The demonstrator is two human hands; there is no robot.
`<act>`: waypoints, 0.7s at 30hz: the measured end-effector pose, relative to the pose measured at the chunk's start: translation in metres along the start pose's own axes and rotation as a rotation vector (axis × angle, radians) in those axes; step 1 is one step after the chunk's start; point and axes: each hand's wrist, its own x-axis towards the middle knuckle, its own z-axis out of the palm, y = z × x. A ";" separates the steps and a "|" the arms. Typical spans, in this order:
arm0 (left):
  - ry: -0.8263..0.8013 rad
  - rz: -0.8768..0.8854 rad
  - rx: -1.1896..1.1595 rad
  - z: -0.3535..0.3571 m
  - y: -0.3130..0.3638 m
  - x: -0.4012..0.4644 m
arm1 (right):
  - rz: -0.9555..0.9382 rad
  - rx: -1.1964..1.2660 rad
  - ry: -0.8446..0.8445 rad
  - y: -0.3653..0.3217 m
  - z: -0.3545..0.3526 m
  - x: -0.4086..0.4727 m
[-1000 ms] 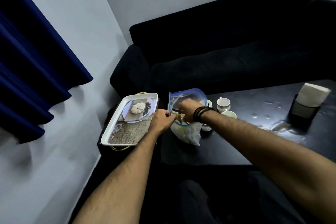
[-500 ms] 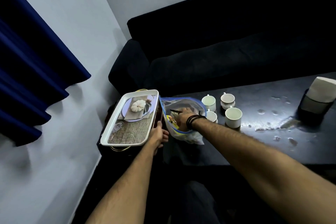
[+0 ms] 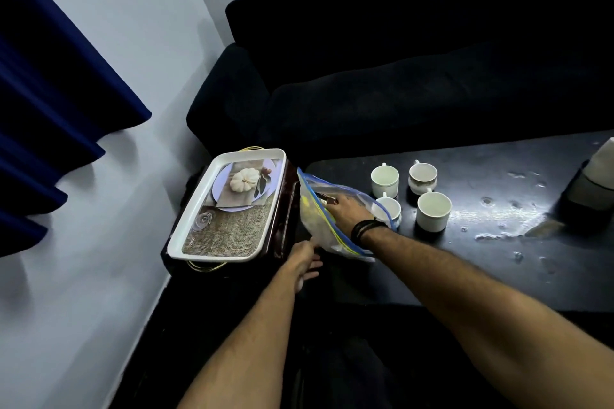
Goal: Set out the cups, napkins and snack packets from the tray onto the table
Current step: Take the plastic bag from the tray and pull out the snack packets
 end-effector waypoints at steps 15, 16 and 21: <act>0.148 0.253 -0.684 0.005 0.049 -0.026 | 0.153 1.111 0.128 0.002 -0.120 -0.026; 0.158 0.276 -0.687 0.006 0.054 -0.031 | 0.148 1.142 0.071 0.002 -0.121 -0.027; 0.256 0.377 -0.621 0.003 0.067 -0.049 | 0.102 1.256 -0.025 0.002 -0.124 -0.037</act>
